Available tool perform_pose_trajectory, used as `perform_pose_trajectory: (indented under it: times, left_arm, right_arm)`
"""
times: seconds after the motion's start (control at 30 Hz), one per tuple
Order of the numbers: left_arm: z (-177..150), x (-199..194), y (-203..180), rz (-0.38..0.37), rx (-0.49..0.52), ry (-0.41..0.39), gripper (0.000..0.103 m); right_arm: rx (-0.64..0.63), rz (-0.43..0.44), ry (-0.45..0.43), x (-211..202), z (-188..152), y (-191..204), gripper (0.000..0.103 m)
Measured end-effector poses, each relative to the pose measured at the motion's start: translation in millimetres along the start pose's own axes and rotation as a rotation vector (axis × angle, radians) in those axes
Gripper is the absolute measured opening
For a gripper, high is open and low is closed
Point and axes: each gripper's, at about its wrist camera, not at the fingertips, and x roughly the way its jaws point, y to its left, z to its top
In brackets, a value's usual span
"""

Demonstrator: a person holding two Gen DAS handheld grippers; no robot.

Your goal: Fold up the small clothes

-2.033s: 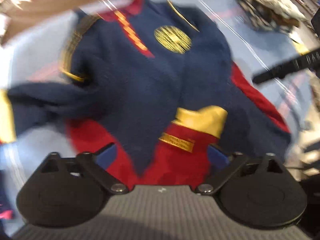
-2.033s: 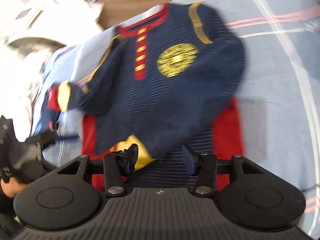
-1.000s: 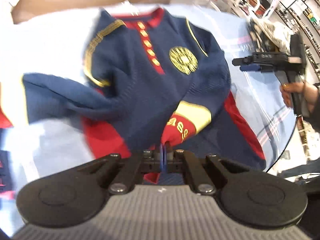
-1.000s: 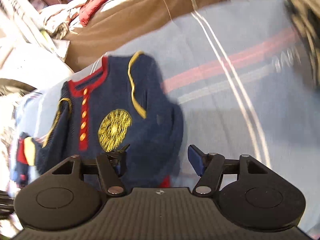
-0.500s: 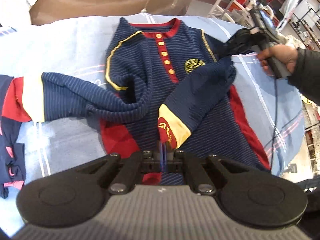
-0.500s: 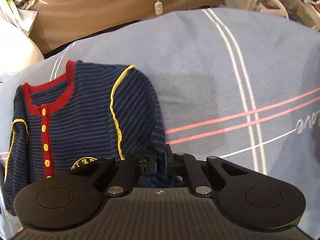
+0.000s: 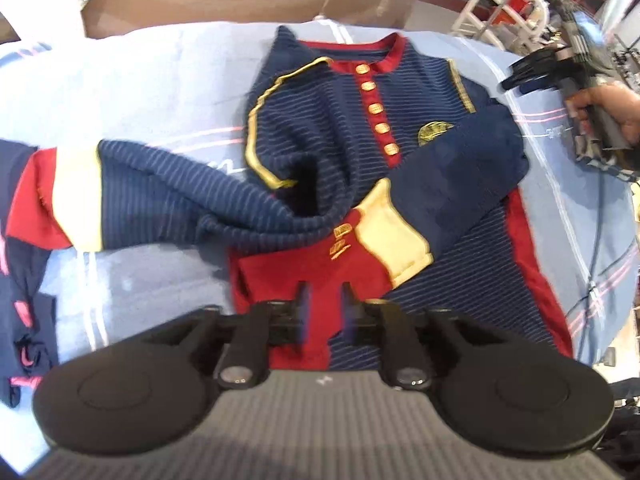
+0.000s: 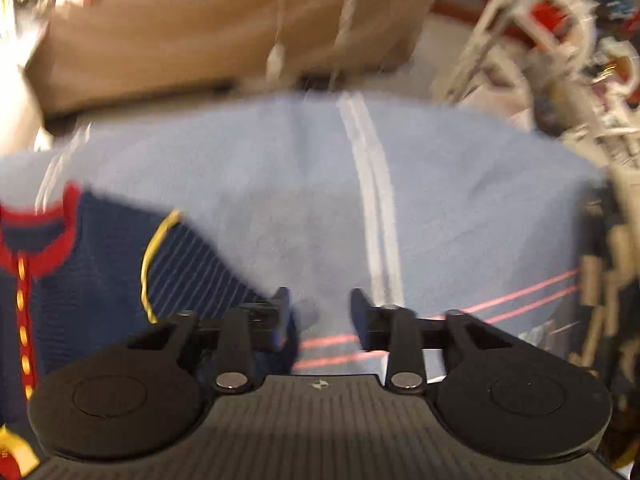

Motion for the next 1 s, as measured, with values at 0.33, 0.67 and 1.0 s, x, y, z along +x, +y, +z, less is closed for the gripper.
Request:
perform_pose_trajectory:
  times: [0.33, 0.67, 1.0]
  left_arm:
    - [-0.8, 38.0, -16.6, -0.072, -0.046, 0.017, 0.047]
    - [-2.0, 84.0, -12.1, 0.09, -0.056, 0.084, 0.072]
    - [-8.5, 65.3, -19.0, 0.065, -0.065, 0.04, 0.083]
  right_arm:
    - [-0.181, 0.439, -0.083, -77.9, -88.4, 33.2, 0.087]
    - [-0.222, 0.237, 0.04, -19.4, -127.8, 44.1, 0.088]
    - [-0.272, 0.186, 0.006, -43.2, -120.8, 51.8, 0.102]
